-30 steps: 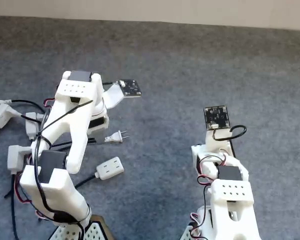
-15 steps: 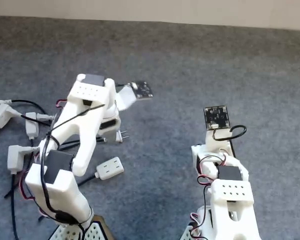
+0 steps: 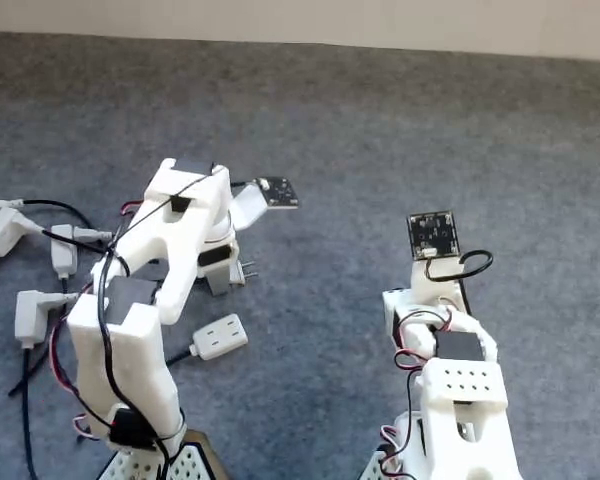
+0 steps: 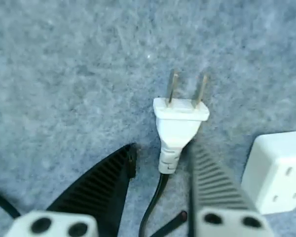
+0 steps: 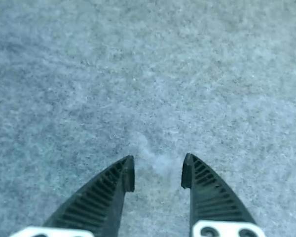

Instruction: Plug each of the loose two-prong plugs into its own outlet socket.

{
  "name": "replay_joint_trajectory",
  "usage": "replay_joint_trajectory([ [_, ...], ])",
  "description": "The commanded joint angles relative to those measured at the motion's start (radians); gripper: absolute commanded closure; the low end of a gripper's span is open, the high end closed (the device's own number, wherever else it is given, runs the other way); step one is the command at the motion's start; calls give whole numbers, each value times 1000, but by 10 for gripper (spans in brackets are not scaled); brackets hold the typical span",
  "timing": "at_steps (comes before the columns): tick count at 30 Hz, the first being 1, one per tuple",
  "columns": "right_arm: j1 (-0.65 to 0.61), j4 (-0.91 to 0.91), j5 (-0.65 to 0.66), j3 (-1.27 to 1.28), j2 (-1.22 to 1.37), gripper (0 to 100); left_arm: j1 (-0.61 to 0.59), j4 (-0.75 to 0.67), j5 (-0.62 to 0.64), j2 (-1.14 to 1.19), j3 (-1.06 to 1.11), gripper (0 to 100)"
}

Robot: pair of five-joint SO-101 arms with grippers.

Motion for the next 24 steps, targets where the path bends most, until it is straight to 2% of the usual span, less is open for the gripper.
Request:
replay_joint_trajectory([
  [1, -19, -19, 14, 4, -13, 835, 10, 60, -8, 13, -110, 987],
  [4, -8, -16, 14, 2, -22, 835, 30, 184, -6, -21, -217, 997],
  [8, 76, -13, 8, -8, -24, 835, 87, 354, -2, -81, -375, 996],
  [11, 142, 44, 8, -76, -24, 835, 173, 439, 66, -111, -458, 996],
  [15, 217, 263, 12, -255, -24, 835, 312, 453, 129, -137, -446, 996],
  [18, 329, 390, 15, -383, -24, 835, 440, 451, 170, -150, -410, 996],
  [24, 622, 407, 89, -489, -24, 835, 693, 451, 255, -165, -404, 994],
])
